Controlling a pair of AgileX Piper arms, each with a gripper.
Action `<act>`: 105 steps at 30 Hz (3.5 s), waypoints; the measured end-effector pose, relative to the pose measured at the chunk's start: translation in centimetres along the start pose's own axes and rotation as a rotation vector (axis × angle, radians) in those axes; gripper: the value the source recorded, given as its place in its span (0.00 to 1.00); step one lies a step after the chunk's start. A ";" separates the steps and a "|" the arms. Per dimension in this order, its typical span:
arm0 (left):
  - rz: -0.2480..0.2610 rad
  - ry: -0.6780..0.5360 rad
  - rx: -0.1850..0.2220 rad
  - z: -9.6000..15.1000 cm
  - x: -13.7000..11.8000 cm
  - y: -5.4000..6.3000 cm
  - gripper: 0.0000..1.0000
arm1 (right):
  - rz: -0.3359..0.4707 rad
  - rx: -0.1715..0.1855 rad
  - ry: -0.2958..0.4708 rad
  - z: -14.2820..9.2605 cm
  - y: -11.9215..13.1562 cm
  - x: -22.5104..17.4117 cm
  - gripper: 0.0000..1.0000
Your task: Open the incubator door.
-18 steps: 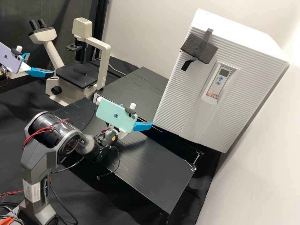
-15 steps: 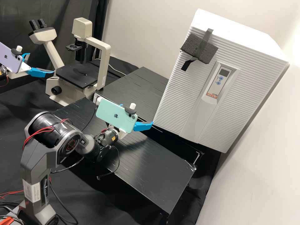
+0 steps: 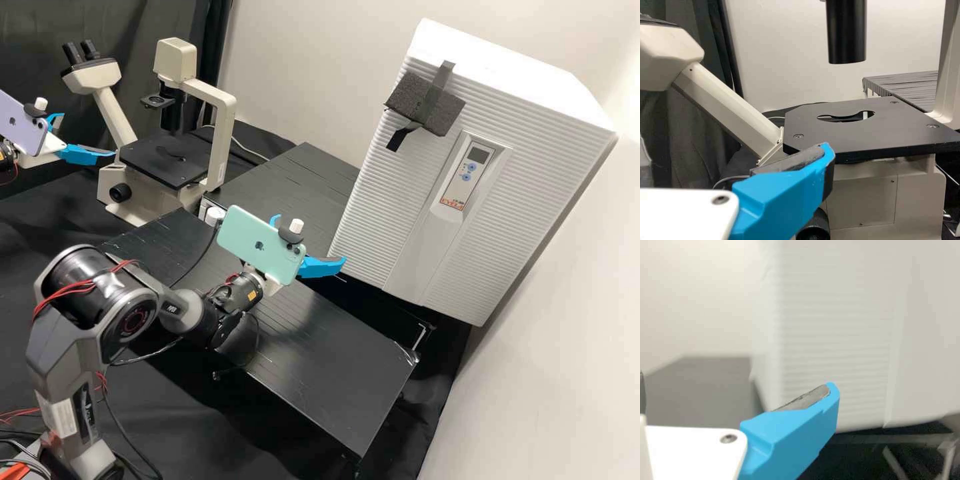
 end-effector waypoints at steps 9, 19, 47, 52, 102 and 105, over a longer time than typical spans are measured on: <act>0.000 0.000 0.000 0.0 0.0 0.0 1.00 | 0.123 0.023 0.042 -2.7 4.5 2.6 1.00; 0.000 0.000 0.000 0.0 0.0 0.0 1.00 | 0.237 0.017 -0.060 -3.9 7.2 4.3 1.00; 0.000 0.000 0.000 0.0 0.0 0.0 1.00 | 0.241 -0.030 -0.055 -6.3 8.0 6.1 1.00; 0.000 0.000 0.000 0.0 0.0 0.0 1.00 | 0.228 -0.040 -0.073 -6.2 7.9 6.2 0.00; 0.000 0.000 0.000 0.0 0.0 0.0 1.00 | 0.194 -0.080 -0.138 -7.4 7.6 6.1 0.00; 0.000 0.000 0.000 0.0 0.0 0.0 1.00 | 0.194 -0.077 -0.135 -7.4 7.6 6.1 0.00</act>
